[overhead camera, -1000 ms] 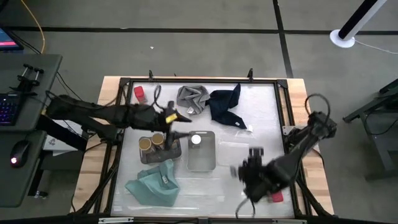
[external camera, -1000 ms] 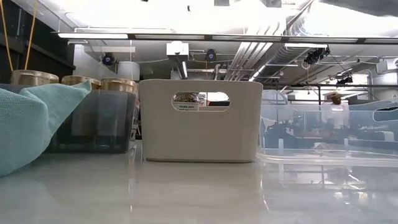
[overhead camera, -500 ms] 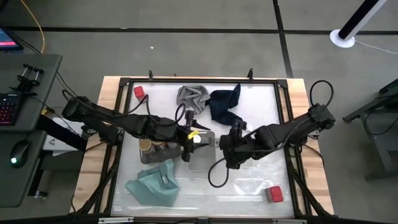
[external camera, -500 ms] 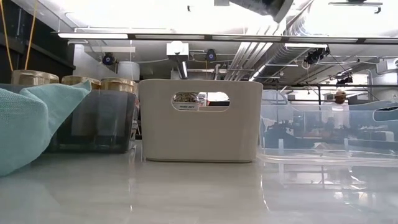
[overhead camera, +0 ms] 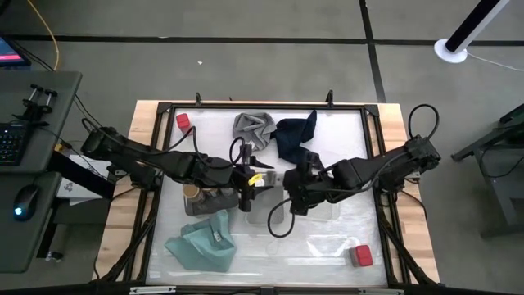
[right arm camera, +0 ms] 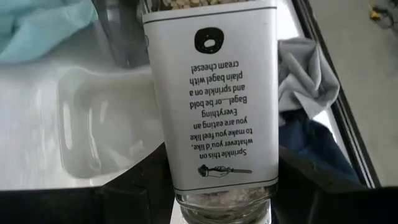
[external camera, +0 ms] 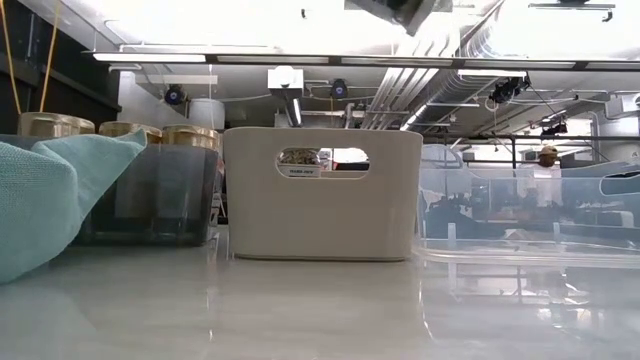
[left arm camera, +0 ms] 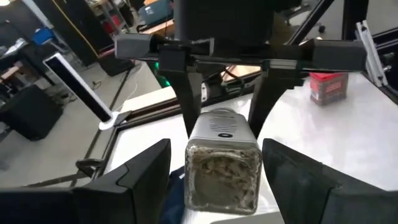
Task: Sort spices by type
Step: Put the white seasoning bottle into the gray bin
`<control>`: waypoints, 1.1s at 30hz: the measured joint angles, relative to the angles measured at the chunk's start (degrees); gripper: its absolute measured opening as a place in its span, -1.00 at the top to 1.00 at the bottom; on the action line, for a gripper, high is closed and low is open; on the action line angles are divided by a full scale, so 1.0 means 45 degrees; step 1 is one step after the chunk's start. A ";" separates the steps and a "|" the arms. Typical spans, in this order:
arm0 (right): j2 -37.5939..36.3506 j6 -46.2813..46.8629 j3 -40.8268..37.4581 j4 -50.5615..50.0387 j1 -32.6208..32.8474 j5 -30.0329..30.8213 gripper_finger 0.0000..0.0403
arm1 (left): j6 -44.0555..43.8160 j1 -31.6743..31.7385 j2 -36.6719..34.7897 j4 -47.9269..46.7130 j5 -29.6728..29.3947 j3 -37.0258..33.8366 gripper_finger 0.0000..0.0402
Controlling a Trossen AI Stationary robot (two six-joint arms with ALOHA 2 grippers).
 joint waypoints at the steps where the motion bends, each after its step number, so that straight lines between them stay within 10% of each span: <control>1: 0.0000 -0.0094 0.0000 0.0133 0.0005 0.0063 0.03 | -0.0008 0.0004 0.0000 0.0017 0.0038 0.0000 -0.19; 24: 0.0005 -0.0953 -0.0015 0.1710 -0.0171 0.0016 0.03 | -0.0407 -0.0098 -0.0010 -0.0442 0.0721 -0.0010 -0.17; 33: 0.0005 -0.1150 -0.0015 0.1801 -0.0174 -0.0258 0.03 | -0.0452 -0.0016 -0.0019 -0.0525 0.0803 -0.0010 0.22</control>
